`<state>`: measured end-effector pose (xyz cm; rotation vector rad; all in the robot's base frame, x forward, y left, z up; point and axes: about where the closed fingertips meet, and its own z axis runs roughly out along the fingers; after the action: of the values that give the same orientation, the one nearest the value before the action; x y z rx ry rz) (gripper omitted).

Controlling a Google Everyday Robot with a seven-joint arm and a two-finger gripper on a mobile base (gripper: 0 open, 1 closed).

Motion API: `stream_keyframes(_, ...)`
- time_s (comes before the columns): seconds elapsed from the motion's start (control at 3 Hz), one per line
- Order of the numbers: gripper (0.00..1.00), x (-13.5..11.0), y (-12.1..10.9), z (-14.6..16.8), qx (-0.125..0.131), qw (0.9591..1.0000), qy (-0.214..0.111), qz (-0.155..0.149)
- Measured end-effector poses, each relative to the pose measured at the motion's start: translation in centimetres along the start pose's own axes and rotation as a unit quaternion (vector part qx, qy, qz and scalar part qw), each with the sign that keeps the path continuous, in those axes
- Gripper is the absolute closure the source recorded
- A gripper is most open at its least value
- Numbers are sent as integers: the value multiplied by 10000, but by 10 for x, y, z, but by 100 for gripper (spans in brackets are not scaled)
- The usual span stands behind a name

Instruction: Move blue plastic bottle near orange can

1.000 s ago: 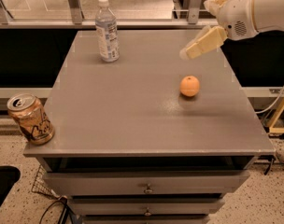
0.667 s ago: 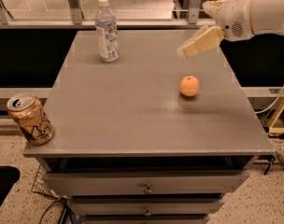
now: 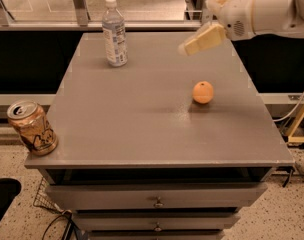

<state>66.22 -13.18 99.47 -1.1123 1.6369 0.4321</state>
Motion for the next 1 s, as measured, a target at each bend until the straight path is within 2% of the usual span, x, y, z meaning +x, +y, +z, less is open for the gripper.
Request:
stream_keyframes(0.33, 0, -11, -19, 44, -8, 9983, -587, 44)
stream_keyframes(0.67, 0, -16, -30, 72, 24, 9947, -1017, 142)
stream_keyframes(1.0, 0, -21, -31, 96, 117, 9923, -1186, 329)
